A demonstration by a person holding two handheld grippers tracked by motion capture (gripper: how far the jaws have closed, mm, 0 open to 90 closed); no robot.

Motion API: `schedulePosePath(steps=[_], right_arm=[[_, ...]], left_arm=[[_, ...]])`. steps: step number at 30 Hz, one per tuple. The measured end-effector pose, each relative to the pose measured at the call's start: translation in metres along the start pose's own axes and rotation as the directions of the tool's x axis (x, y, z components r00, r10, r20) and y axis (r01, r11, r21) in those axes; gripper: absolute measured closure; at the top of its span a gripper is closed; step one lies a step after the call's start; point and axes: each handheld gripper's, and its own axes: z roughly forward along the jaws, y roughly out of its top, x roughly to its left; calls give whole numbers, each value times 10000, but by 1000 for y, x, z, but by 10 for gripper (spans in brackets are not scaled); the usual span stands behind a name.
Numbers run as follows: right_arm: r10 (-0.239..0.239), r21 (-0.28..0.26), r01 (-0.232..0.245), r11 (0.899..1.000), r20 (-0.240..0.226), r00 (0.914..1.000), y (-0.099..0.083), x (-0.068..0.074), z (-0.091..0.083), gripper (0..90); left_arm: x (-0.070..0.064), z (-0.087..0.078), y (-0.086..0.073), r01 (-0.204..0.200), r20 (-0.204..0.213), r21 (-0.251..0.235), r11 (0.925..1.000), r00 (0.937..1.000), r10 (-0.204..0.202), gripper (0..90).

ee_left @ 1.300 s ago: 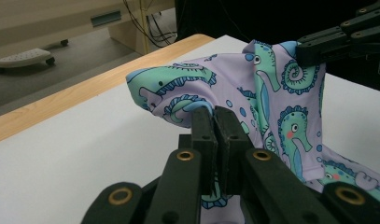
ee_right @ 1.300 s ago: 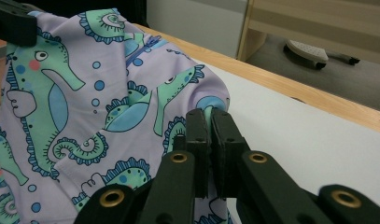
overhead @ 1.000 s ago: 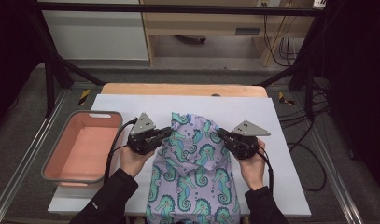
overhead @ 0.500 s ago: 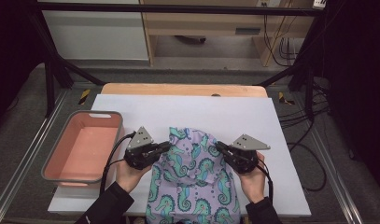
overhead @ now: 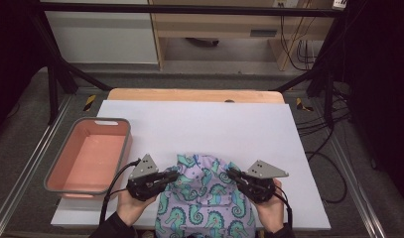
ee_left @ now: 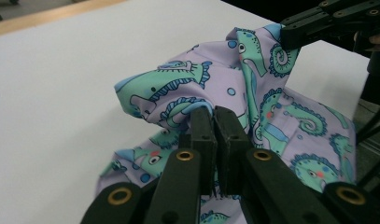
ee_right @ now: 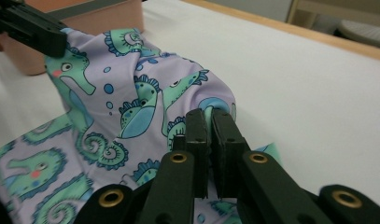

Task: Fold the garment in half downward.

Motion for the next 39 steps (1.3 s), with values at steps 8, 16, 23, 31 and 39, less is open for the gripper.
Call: schedulePosePath(steps=[8, 16, 23, 31, 39], right_arm=[[505, 711, -439, 9965, -936, 9943, -32, 13, -10, 865], [914, 2071, -594, 9765, -1485, 9847, -62, 22, -10, 862], [1129, 2870, -595, 9561, -1733, 9784, -78, 28, -14, 854], [1195, 2387, -709, 9685, -1956, 9734, -66, 22, -13, 642], [825, 1155, -698, 9908, -1094, 9906, -28, -4, 1, 252]], left_arm=[[-13, -6, -36, 162, 424, 692, 9975, 9989, -192, 865], [-24, -6, -61, 292, 813, 1416, 9895, 9958, -410, 864], [-37, -3, -80, 257, 888, 2202, 9751, 9950, -463, 857], [-22, -9, -59, 130, 259, 1550, 9878, 9995, -172, 501], [15, 3, -32, 672, -819, 1077, 9919, 9949, -585, 159]])
